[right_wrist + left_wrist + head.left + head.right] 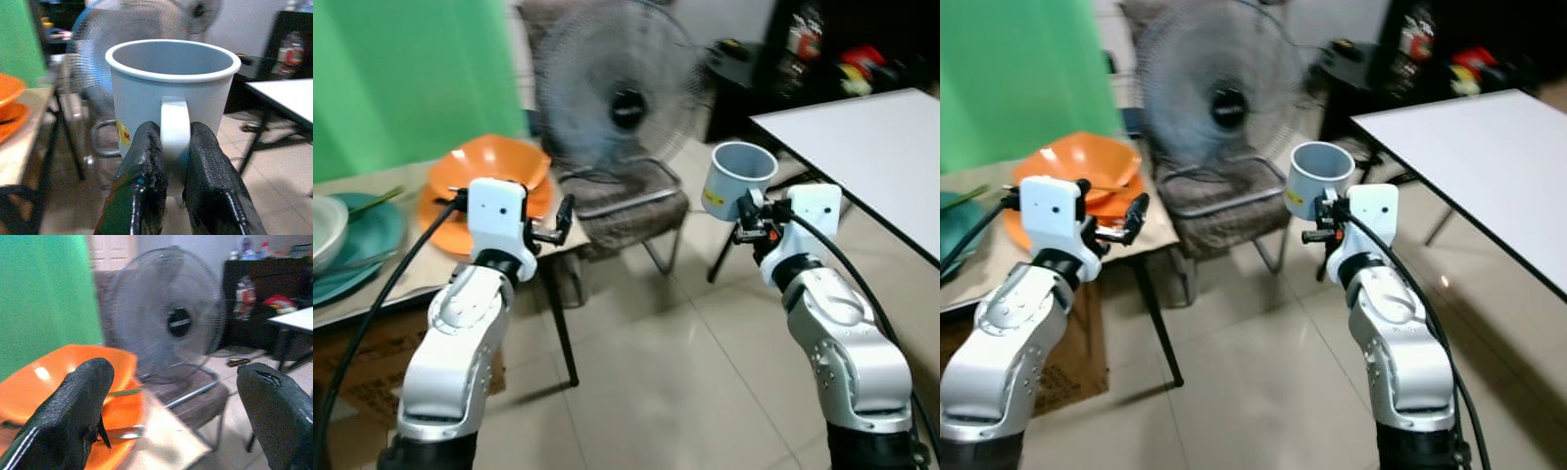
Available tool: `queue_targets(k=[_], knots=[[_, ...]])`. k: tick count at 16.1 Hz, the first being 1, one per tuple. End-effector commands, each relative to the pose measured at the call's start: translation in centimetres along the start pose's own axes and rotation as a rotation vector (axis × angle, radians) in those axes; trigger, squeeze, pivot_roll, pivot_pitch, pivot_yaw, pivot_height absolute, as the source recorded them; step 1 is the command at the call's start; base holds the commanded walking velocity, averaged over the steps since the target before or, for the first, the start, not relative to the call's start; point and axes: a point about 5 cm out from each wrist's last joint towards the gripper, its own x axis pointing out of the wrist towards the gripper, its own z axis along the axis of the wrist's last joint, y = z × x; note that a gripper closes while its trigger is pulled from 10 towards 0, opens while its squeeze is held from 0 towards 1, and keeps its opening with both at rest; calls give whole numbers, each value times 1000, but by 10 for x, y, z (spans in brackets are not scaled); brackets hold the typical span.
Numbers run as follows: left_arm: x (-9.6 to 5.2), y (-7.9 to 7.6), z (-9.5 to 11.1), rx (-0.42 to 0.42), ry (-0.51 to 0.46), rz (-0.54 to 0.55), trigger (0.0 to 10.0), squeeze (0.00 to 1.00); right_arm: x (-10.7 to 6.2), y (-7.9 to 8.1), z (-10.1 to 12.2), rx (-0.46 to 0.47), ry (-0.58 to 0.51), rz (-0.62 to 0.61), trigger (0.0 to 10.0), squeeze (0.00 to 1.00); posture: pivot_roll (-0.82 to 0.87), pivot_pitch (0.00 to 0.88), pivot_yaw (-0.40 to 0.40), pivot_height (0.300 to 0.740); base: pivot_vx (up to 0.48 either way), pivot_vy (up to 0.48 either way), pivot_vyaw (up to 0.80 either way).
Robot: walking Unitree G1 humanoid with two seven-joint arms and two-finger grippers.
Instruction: Setting the table
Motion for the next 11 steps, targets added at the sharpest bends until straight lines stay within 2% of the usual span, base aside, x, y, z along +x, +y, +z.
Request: queue_targets(k=[1, 4, 8, 11], knots=[[0, -1, 2, -7, -11, -5, 10000, 0, 2, 0, 5, -17, -20, -3, 10000, 0, 155, 0, -27, 740, 364, 0, 0], [-2, -3, 1, -6, 2, -31, 10000, 0, 2, 3, 3, -7, -16, 3, 10000, 0, 156, 0, -13, 740, 385, 0, -133], [-4, -5, -2, -12, 19, -54, 10000, 0, 2, 6, 3, 2, -12, 15, 10000, 0, 149, 0, -9, 740, 393, 0, -800], [-6, -5, -2, 26, 23, -74, 10000, 0, 0, -3, -1, 19, -2, -22, 10000, 0, 163, 0, -28, 740, 390, 0, -800]])
